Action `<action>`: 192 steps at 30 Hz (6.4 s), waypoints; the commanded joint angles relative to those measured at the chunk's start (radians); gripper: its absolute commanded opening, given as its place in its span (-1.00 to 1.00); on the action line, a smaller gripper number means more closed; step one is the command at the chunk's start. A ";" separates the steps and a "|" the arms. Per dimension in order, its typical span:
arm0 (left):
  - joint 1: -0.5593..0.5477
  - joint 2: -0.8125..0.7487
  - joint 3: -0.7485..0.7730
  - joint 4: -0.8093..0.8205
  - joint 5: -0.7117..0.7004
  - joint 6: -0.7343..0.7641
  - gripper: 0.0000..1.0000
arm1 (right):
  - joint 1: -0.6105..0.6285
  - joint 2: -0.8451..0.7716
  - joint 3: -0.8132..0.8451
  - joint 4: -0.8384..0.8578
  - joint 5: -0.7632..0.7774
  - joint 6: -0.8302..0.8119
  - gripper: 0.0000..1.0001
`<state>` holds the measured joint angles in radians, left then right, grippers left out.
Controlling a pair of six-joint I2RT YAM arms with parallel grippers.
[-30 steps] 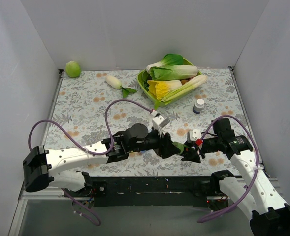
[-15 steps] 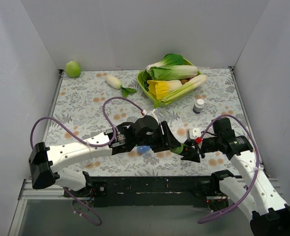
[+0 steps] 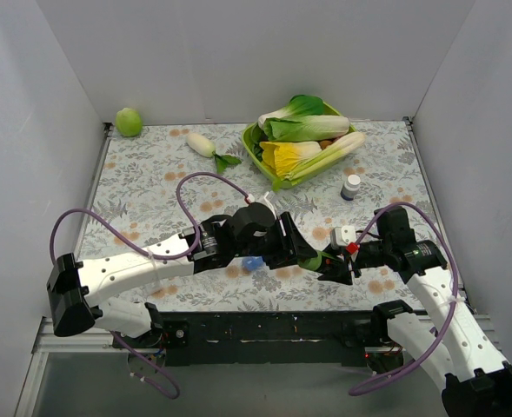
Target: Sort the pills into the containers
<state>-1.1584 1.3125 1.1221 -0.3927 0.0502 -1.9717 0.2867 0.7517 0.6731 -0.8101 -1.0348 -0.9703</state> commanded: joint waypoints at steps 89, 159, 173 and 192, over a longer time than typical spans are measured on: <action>0.135 0.007 -0.033 0.146 0.284 -0.118 -1.00 | -0.018 -0.005 -0.003 0.080 0.154 0.061 -0.85; 0.761 -0.634 -0.427 -0.123 0.252 0.688 0.96 | -0.399 0.257 0.573 1.437 0.317 1.556 -0.97; 0.761 -0.607 -0.452 -0.081 0.324 0.720 0.96 | -0.311 0.149 0.355 1.532 0.220 1.434 -0.88; 0.761 -0.587 -0.564 0.253 0.424 0.913 0.96 | -0.018 0.079 -0.030 0.639 -0.084 0.118 -0.81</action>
<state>-0.4011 0.7208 0.5785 -0.2371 0.4728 -1.1030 0.2264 0.7650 0.6426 0.1108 -1.0927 -0.4454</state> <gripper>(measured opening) 0.981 0.591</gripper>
